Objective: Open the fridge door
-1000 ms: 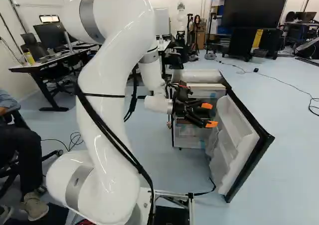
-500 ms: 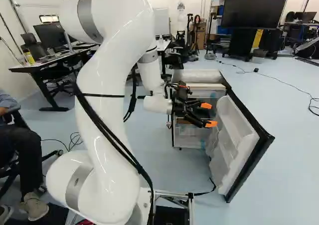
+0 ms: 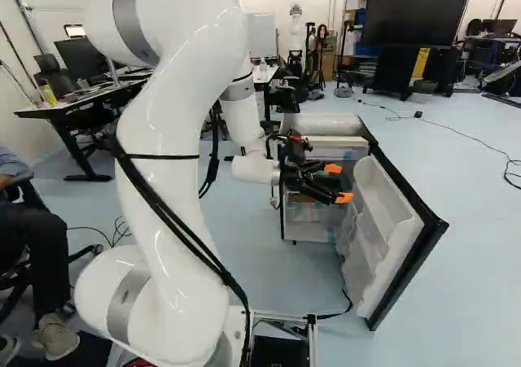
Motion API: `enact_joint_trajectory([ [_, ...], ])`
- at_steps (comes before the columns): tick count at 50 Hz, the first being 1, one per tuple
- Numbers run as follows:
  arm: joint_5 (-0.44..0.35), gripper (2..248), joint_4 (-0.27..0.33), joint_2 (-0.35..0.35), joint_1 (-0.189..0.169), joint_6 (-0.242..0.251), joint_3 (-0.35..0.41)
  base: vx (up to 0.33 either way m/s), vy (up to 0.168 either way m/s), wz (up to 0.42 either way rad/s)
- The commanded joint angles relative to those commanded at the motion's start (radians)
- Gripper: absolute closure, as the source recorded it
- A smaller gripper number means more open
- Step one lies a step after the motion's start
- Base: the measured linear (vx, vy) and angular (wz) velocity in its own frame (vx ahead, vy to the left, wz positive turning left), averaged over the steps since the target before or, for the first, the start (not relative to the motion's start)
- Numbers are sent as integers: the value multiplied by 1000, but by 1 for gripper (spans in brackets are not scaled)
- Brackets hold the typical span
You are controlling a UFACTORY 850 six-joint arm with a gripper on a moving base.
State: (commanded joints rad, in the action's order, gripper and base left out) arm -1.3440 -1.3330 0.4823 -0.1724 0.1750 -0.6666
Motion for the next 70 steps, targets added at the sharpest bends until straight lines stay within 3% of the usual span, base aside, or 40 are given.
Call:
enact_joint_trajectory([
  [35,84,3,237,-135,31,-31,103,0,0,0],
  [53,145,3,411,-235,53,-54,179,0,0,0],
  [70,216,3,612,-350,79,-80,266,0,0,0],
])
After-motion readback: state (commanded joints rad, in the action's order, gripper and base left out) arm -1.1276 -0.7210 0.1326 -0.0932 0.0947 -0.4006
